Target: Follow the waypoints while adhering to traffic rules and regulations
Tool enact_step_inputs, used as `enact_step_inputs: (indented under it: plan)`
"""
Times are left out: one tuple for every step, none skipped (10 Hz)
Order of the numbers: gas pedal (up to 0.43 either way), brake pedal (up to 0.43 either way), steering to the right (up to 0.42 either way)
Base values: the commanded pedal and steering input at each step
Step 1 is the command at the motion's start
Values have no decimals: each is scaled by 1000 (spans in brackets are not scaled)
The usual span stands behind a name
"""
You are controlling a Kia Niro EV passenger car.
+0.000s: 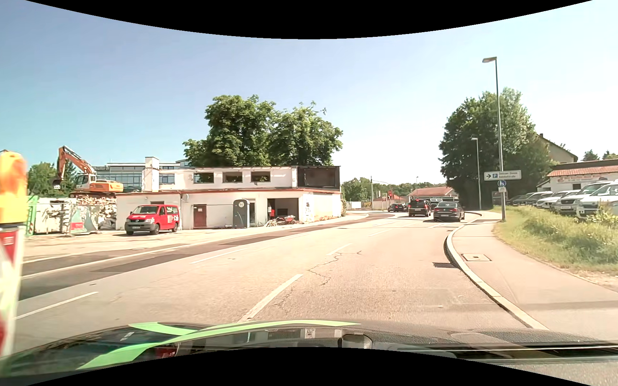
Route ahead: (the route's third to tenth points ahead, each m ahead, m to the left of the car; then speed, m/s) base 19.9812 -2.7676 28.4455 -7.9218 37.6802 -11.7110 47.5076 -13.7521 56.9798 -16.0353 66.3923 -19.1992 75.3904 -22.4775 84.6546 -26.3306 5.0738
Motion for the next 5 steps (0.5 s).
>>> enact_step_inputs:
  plan:
    - [138, 0, 128]
    - [138, 0, 126]
    - [157, 0, 119]
    - [157, 0, 110]
    - [177, 0, 106]
